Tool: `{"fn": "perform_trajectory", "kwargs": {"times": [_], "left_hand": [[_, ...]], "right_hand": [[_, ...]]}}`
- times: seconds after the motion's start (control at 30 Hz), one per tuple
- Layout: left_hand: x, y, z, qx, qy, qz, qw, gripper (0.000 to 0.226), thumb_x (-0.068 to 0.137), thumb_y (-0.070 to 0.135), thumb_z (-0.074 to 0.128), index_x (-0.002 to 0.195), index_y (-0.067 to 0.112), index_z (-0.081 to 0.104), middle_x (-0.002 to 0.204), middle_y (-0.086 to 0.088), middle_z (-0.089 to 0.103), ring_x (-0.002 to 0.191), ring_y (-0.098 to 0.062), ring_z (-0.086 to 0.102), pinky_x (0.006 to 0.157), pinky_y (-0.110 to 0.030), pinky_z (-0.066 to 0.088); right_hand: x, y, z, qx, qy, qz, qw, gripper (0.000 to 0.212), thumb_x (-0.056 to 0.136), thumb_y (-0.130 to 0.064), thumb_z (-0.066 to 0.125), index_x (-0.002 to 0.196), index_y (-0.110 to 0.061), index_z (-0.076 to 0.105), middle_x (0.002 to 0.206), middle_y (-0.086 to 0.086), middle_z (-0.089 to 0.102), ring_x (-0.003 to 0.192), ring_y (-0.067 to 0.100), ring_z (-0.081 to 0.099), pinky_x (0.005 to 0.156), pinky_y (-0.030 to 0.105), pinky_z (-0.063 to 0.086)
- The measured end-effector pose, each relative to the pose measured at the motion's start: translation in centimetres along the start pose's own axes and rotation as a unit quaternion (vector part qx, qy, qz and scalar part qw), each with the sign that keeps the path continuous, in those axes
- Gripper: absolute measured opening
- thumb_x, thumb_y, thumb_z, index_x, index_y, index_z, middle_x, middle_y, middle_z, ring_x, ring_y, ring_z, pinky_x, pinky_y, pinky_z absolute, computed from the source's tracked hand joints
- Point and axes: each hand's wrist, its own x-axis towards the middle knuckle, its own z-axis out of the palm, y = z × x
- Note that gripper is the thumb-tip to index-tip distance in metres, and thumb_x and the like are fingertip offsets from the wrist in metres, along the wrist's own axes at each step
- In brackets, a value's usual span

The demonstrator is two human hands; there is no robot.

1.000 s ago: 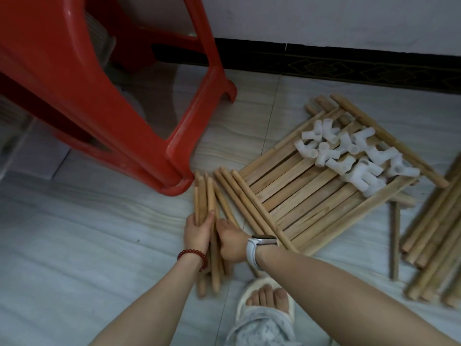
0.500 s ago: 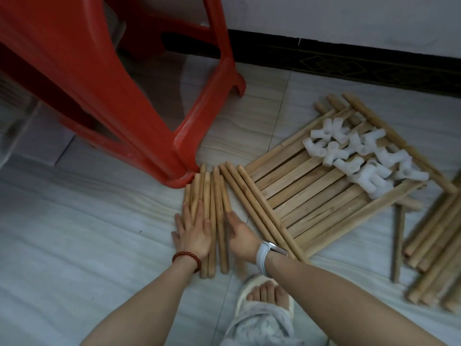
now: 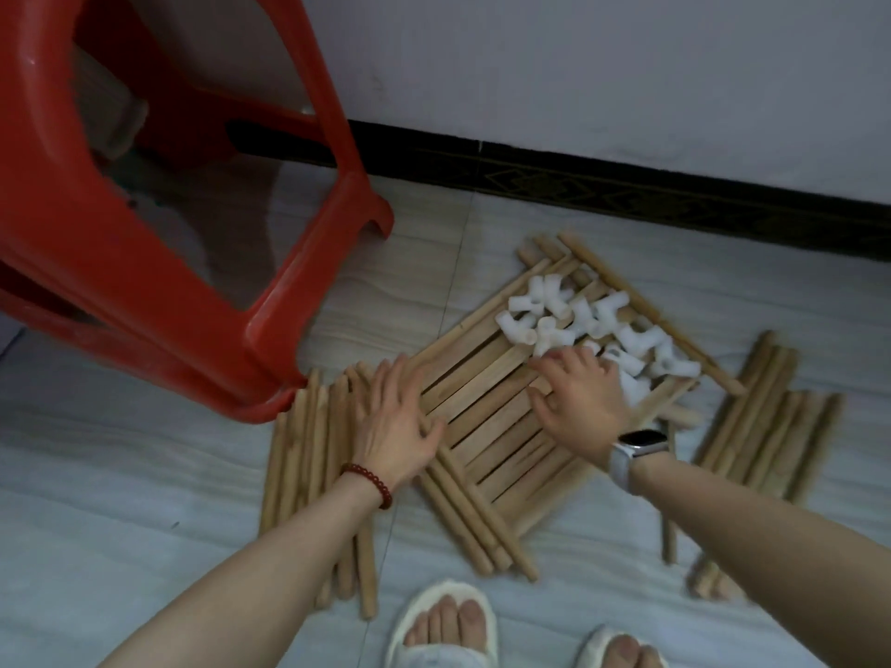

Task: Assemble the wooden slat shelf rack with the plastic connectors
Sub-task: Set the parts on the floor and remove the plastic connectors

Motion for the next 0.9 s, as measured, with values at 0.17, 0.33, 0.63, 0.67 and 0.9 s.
{"fn": "perform_trajectory", "kwargs": {"times": [0.17, 0.33, 0.63, 0.67, 0.9], "left_hand": [[6.5, 6.3, -0.4, -0.001, -0.07, 0.138, 0.988, 0.088, 0.083, 0.047, 0.06, 0.149, 0.03, 0.004, 0.156, -0.009, -0.005, 0.143, -0.03, -0.006, 0.116, -0.049, 0.013], [12.8, 11.9, 0.0, 0.115, -0.151, 0.186, 0.964, 0.101, 0.076, 0.051, 0.067, 0.147, 0.042, -0.004, 0.154, 0.0, -0.023, 0.14, -0.036, -0.019, 0.108, -0.063, 0.014], [16.2, 14.0, 2.5, 0.156, -0.149, 0.114, 0.97, 0.079, 0.08, 0.05, 0.062, 0.143, 0.04, 0.016, 0.153, -0.004, -0.007, 0.127, -0.037, 0.024, 0.097, -0.051, 0.034], [15.7, 14.3, 2.7, 0.162, -0.121, 0.114, 0.973, 0.072, 0.084, 0.043, 0.059, 0.143, 0.038, 0.019, 0.153, -0.007, -0.004, 0.125, -0.037, 0.026, 0.094, -0.051, 0.035], [12.8, 12.2, 3.9, 0.14, -0.047, 0.104, 0.984, 0.055, 0.09, 0.027, 0.055, 0.139, 0.037, 0.031, 0.152, -0.007, 0.002, 0.125, -0.036, 0.025, 0.098, -0.052, 0.034]], "right_hand": [[3.0, 7.1, -2.4, -0.102, -0.203, 0.146, 0.963, 0.092, 0.079, -0.069, 0.049, 0.146, -0.043, -0.009, 0.158, 0.003, -0.01, 0.143, 0.036, -0.004, 0.109, 0.063, 0.012], [4.3, 8.8, -1.3, -0.086, -0.233, 0.135, 0.959, 0.094, 0.078, -0.068, 0.05, 0.147, -0.039, -0.006, 0.156, 0.003, -0.006, 0.141, 0.038, -0.002, 0.106, 0.057, 0.027], [3.0, 9.8, -0.4, -0.06, -0.134, 0.096, 0.984, 0.076, 0.077, -0.05, 0.059, 0.14, -0.028, 0.025, 0.133, 0.008, 0.029, 0.125, 0.028, 0.028, 0.077, 0.035, 0.044], [2.9, 9.9, -0.3, -0.054, -0.131, 0.103, 0.985, 0.075, 0.076, -0.049, 0.06, 0.139, -0.027, 0.026, 0.132, 0.008, 0.029, 0.124, 0.027, 0.028, 0.075, 0.033, 0.043], [3.2, 10.3, -0.4, -0.017, -0.158, 0.121, 0.98, 0.075, 0.075, -0.046, 0.061, 0.139, -0.025, 0.027, 0.131, 0.008, 0.026, 0.125, 0.028, 0.023, 0.073, 0.034, 0.039]]}}
